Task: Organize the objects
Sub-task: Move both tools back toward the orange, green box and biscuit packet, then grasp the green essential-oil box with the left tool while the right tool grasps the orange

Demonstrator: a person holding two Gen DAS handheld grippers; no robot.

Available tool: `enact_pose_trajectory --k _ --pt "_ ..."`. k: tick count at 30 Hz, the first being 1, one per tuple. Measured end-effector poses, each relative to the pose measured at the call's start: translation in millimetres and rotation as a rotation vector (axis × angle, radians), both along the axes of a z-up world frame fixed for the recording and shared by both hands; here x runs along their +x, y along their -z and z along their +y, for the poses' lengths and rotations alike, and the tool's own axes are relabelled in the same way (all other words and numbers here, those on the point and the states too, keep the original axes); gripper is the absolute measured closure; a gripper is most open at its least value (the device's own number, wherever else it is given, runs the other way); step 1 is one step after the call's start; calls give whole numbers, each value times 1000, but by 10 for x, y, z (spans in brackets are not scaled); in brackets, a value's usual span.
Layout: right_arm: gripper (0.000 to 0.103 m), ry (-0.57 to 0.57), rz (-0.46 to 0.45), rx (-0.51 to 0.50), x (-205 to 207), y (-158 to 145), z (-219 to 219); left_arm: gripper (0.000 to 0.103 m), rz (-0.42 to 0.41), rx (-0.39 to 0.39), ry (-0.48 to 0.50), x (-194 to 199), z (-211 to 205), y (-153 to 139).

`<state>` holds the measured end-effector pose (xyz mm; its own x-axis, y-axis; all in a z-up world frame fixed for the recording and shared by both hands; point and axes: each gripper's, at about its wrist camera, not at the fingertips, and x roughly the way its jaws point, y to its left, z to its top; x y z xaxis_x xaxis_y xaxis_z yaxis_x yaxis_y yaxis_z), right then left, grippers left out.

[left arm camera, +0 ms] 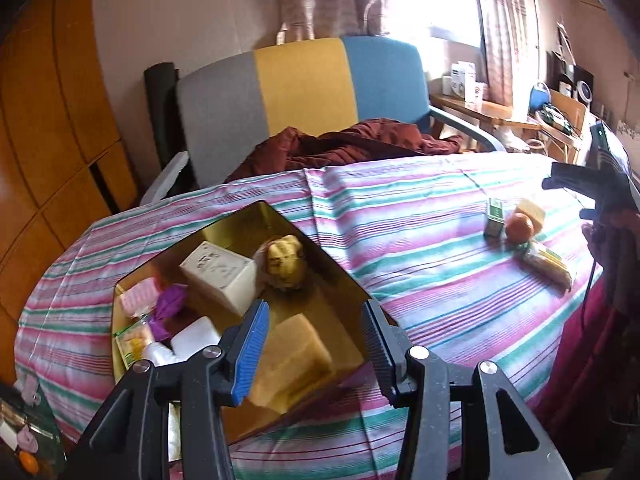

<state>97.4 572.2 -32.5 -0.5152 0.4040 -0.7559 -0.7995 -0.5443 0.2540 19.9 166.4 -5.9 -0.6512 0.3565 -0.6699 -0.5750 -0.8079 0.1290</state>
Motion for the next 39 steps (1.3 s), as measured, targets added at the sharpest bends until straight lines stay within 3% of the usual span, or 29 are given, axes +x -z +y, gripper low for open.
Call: enact_pose_trajectory --k 16,28,39 --pt "0 37 48 -19 135 -37 56 55 -46 -23 113 39 460 92" --pt "0 215 164 -100 509 -40 306 55 -208 17 249 -40 1139 283" --pt "0 183 190 -167 460 40 312 55 -330 -5 309 -154 1739 610"
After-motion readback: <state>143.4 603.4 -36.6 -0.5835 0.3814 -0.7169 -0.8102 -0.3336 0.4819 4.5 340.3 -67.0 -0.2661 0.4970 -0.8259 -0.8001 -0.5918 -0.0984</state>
